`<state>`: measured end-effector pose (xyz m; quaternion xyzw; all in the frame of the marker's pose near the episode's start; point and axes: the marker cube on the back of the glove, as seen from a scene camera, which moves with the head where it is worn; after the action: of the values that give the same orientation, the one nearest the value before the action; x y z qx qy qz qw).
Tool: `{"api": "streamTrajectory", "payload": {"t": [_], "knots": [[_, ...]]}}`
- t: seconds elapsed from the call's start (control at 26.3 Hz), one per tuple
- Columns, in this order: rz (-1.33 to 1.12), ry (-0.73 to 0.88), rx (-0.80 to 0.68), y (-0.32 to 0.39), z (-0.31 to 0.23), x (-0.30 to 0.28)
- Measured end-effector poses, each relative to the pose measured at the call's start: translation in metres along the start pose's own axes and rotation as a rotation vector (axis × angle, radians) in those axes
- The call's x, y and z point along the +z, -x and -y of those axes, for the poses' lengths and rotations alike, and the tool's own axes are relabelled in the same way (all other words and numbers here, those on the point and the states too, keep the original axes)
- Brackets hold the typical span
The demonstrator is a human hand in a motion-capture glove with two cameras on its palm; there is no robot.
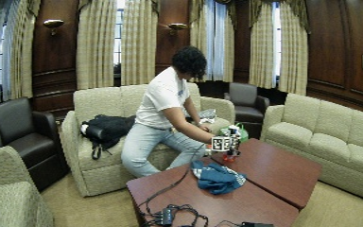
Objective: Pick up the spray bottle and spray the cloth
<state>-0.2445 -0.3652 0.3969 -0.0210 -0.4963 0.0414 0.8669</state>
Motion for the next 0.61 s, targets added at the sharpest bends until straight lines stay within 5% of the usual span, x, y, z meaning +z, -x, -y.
{"api": "streamTrajectory", "payload": {"t": [0.61], "knots": [[-0.099, 0.086, 0.071, -0.01, -0.036, -0.037]]}}
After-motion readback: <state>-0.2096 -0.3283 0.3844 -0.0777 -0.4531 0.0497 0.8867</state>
